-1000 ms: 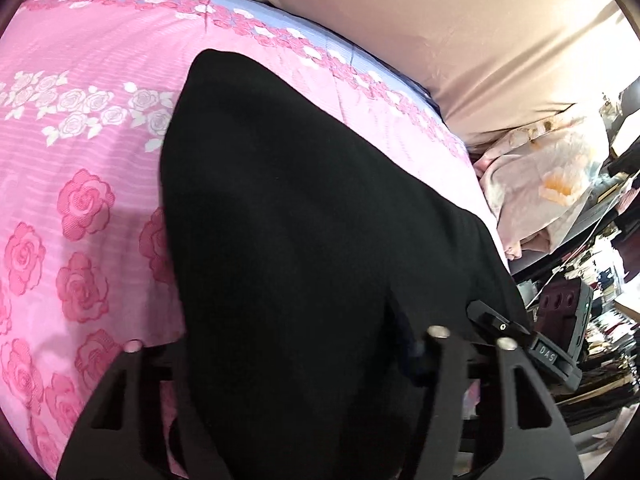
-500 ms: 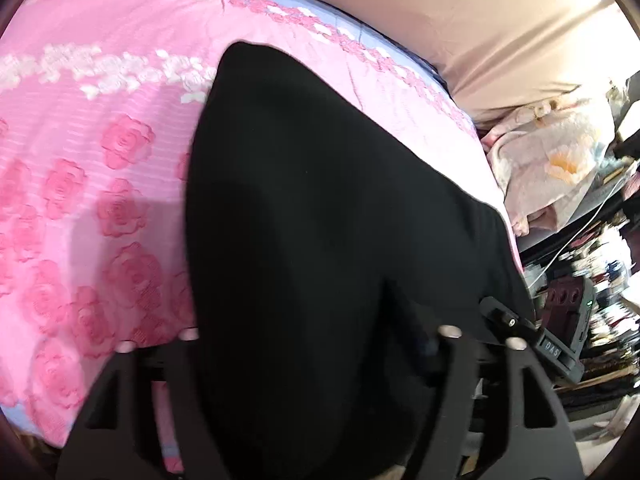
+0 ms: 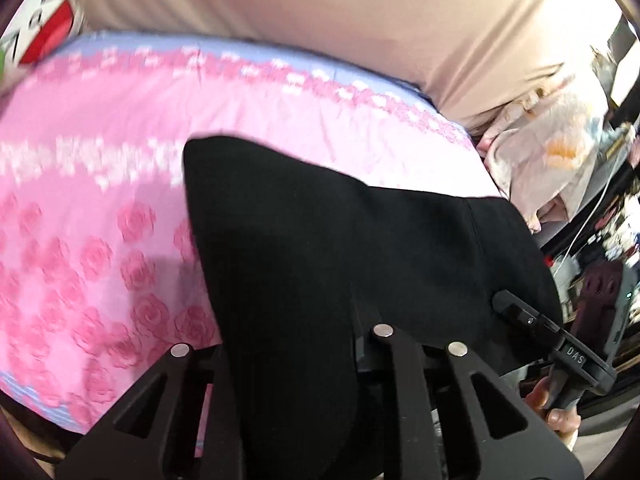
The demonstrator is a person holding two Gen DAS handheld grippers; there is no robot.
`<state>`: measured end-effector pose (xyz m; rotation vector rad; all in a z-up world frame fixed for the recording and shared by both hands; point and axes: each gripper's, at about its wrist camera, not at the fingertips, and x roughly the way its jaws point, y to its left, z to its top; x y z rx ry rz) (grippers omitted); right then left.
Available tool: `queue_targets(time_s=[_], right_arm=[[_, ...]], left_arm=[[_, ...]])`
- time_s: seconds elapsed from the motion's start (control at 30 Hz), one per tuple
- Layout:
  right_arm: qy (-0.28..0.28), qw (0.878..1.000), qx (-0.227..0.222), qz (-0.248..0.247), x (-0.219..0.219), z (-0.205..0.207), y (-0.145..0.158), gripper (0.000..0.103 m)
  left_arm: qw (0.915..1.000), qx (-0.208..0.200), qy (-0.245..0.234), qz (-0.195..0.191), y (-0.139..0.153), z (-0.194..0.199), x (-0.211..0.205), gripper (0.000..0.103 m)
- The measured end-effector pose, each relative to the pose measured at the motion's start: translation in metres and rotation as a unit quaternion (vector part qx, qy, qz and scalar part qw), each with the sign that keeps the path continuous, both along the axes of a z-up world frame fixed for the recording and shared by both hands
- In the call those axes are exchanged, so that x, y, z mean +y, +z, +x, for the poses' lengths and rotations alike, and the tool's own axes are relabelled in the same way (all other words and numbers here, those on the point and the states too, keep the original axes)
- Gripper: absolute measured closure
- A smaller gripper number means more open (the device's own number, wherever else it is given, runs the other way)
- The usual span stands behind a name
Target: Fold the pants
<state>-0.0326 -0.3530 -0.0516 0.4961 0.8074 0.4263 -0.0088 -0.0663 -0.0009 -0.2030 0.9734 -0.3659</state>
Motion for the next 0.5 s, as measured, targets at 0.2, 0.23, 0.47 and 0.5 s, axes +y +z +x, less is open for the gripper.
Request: queue_targets(time_s=[0.2, 0.23, 0.47, 0.5], right_arm=[[-0.002, 0.999, -0.036, -0.01, 0.001, 0.0, 0.028, 0.066], [-0.003, 0.999, -0.041, -0.009, 0.0, 0.001, 0.033, 0.066], [-0.011, 0.996, -0.093, -0.009, -0.002, 0.013, 0.074, 0.066], [-0.012, 0.994, -0.105, -0.012, -0.001, 0.017, 0.084, 0.066]], left_arm=[[0.9987, -0.044, -0.005, 0.026, 0.031, -0.005, -0.007, 0.085], [0.9982, -0.052, -0.005, 0.03, 0.036, -0.006, -0.008, 0.085], [0.9919, -0.118, -0.002, 0.045, 0.082, 0.005, -0.013, 0.085], [0.9909, -0.127, -0.001, 0.046, 0.088, 0.007, -0.013, 0.085]])
